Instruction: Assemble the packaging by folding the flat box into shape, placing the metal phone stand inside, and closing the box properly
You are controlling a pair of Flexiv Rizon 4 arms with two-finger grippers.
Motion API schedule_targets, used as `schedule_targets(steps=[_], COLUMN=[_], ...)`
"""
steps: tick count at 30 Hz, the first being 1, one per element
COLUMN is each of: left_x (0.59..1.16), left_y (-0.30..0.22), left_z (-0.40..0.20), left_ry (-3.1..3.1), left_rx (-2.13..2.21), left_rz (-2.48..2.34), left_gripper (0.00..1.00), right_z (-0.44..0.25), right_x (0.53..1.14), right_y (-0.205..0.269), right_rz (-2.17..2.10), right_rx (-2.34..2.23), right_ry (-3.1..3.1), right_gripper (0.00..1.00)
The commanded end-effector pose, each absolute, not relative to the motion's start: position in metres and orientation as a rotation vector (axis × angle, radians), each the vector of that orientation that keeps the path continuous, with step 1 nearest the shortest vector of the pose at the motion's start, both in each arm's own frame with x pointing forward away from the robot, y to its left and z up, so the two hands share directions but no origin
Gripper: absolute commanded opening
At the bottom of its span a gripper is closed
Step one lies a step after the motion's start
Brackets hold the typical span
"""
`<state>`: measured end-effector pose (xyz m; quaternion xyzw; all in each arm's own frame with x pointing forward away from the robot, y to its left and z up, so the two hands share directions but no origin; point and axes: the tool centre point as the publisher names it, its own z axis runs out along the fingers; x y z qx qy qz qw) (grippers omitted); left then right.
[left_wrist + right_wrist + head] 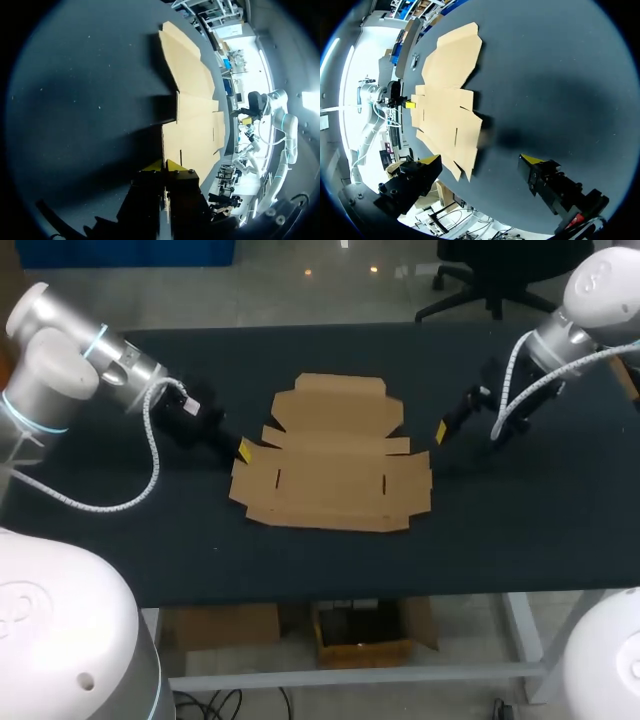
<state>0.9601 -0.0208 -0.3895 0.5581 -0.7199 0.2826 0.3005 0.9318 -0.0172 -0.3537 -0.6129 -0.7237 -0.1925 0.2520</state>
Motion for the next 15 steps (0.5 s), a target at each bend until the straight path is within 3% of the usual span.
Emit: schedule_targets(steps=[1,15], left_x=[0.943,0.914], left_y=[-0.018,-0.028], left_z=[-0.391,-0.391], left_ry=[-1.877,-1.807], left_rx=[1.498,1.538], left_rz=[0.793,0.849], left_gripper=[0.0,0.0], right_z=[-0.354,-0.353], right_x=[0.934,0.935], right_y=[-0.016,-0.01], right_rz=[-0.515,-0.511], right_rx=[-1.662,-1.628], right_ry=[-1.968,-1.987], right_gripper=[1.0,1.0])
